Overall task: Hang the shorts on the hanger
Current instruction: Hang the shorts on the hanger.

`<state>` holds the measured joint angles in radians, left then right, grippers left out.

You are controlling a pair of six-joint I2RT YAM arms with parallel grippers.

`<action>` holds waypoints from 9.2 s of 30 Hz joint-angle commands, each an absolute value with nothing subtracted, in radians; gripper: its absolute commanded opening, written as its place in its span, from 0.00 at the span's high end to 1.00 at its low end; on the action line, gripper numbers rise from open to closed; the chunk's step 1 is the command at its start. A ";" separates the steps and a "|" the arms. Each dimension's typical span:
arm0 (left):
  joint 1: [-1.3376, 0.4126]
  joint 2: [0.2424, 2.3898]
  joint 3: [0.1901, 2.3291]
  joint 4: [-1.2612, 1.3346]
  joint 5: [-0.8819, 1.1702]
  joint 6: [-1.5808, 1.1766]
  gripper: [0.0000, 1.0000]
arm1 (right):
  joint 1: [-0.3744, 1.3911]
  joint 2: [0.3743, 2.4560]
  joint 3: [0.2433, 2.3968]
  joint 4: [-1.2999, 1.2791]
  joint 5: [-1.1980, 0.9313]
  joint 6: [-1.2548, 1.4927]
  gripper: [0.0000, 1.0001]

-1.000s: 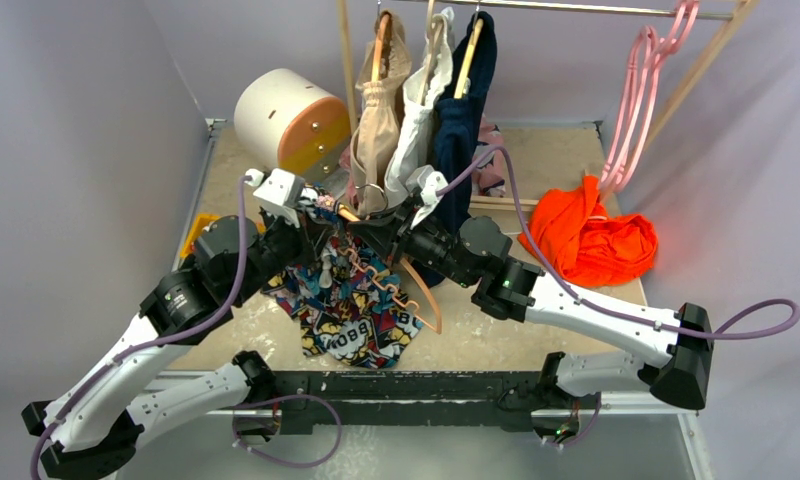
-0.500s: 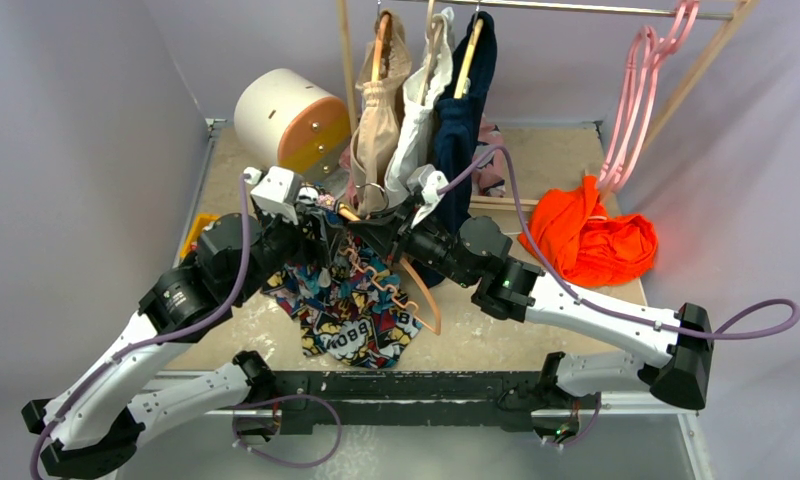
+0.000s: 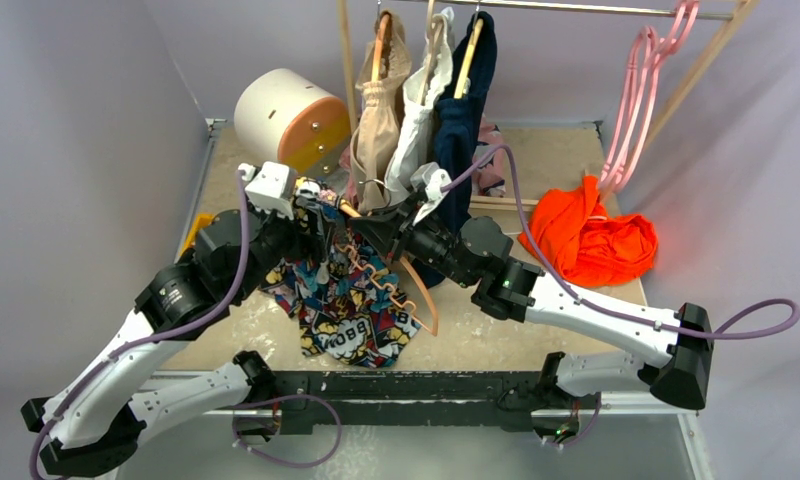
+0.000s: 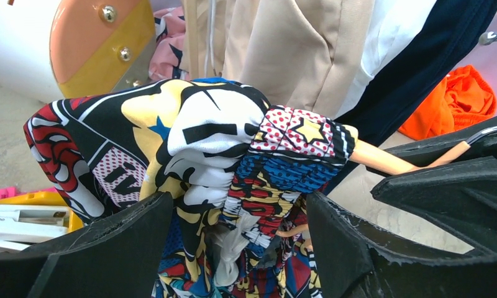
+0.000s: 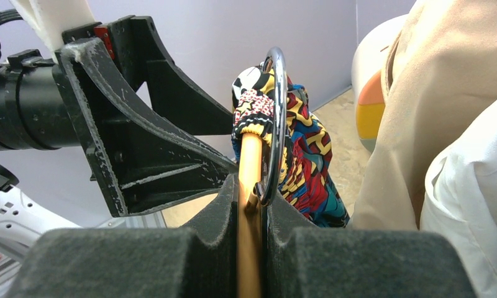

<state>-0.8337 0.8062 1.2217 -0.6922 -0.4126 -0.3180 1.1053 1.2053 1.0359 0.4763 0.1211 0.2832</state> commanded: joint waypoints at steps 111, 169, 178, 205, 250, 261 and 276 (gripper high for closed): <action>-0.836 0.573 1.071 -0.450 0.172 -0.433 1.00 | 1.108 1.147 1.097 0.631 0.250 0.320 1.00; -0.836 0.546 1.346 -0.570 0.209 -0.304 0.26 | 1.109 0.956 0.936 0.768 0.029 0.191 1.00; -0.836 0.676 1.530 -0.633 0.179 -0.142 0.25 | 1.108 0.815 0.930 0.437 -0.116 0.119 1.00; -0.881 0.923 1.432 -0.689 0.548 -0.015 0.22 | 1.108 0.721 0.913 0.187 -0.305 0.085 1.00; -0.993 0.936 1.314 -0.730 0.468 0.085 1.00 | 1.108 0.817 0.959 0.188 -0.425 0.108 0.99; -0.994 0.838 1.250 -0.634 0.422 0.019 1.00 | 1.108 0.790 0.984 0.149 -0.411 0.126 0.86; -0.994 0.842 1.236 -0.648 0.416 0.002 0.53 | 1.108 0.793 0.992 0.193 -0.431 0.132 1.00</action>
<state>-0.9989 0.8478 1.2278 -0.6907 0.4381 0.0162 1.1053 0.8177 0.9310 0.0822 -0.4290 0.1265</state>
